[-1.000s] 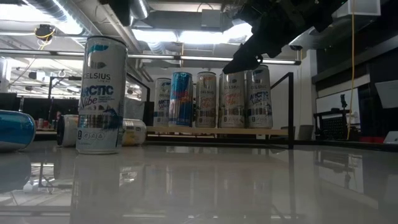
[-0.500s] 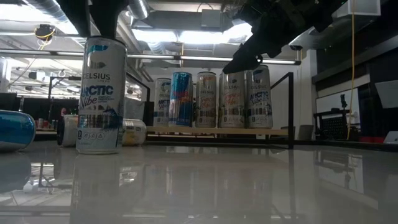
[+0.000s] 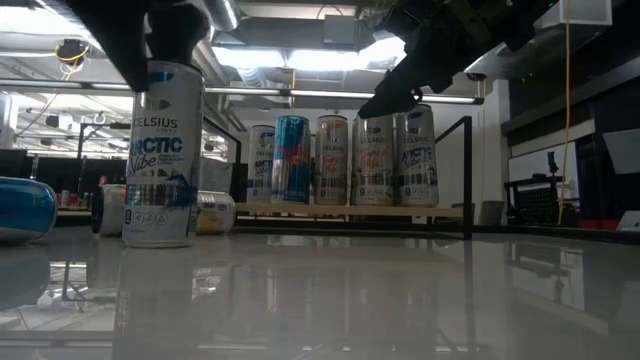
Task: Place canned beverage on shelf
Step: Put the white soda can aligned with the other white soda can on the shelf
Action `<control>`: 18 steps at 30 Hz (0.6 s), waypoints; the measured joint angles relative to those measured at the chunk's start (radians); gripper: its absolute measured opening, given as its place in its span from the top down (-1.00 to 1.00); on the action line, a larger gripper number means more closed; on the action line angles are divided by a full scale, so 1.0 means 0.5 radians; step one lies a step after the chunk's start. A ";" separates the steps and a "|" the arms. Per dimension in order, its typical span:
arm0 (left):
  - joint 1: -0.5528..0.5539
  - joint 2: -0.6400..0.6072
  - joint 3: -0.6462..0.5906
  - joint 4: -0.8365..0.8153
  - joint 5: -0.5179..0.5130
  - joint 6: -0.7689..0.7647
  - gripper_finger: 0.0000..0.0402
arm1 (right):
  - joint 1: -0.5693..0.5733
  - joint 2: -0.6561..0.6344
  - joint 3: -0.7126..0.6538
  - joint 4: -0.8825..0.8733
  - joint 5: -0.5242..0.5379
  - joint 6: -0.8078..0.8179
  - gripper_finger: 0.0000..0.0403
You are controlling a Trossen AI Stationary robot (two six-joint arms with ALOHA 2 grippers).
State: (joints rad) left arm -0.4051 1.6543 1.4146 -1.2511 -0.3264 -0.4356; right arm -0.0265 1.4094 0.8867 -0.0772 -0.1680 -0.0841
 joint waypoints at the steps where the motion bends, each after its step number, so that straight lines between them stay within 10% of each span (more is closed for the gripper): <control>1: 0.005 0.000 -0.017 -0.001 0.000 -0.005 -0.83 | 0.000 0.000 0.000 0.000 0.000 0.000 -0.74; 18: 0.021 0.000 -0.110 0.105 0.001 -0.013 -0.83 | 0.000 0.000 0.000 0.000 0.000 0.000 -0.74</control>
State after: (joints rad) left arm -0.3946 1.6543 1.3594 -1.1986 -0.3260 -0.4419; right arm -0.0265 1.4094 0.8867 -0.0772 -0.1680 -0.0841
